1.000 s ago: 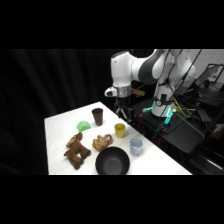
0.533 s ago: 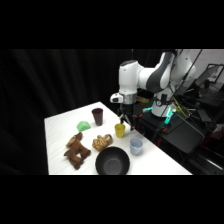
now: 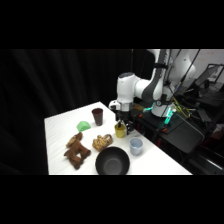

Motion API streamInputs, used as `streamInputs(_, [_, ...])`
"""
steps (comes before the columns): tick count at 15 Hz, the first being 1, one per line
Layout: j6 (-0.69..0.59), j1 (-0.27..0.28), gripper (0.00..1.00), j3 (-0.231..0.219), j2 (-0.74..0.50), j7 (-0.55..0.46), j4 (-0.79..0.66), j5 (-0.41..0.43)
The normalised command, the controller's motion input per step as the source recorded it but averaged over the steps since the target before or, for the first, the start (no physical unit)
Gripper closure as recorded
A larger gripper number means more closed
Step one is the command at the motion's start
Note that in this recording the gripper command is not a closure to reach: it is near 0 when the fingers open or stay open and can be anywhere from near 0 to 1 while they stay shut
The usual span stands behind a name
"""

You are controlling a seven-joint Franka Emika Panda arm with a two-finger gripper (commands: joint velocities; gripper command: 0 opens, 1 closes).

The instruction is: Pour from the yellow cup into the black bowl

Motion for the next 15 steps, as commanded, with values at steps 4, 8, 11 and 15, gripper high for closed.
streamInputs(4, [0.07, -0.064, 1.00, -0.012, 0.12, 0.02, 0.11, -0.163])
streamInputs(8, [0.00, -0.064, 1.00, 0.002, 0.07, 0.01, 0.13, -0.104])
streamInputs(11, [-0.06, -0.046, 0.18, -0.015, 0.03, 0.05, 0.11, -0.113])
streamInputs(15, [-0.20, 0.061, 0.18, -0.179, -0.02, 0.27, 0.13, -0.354])
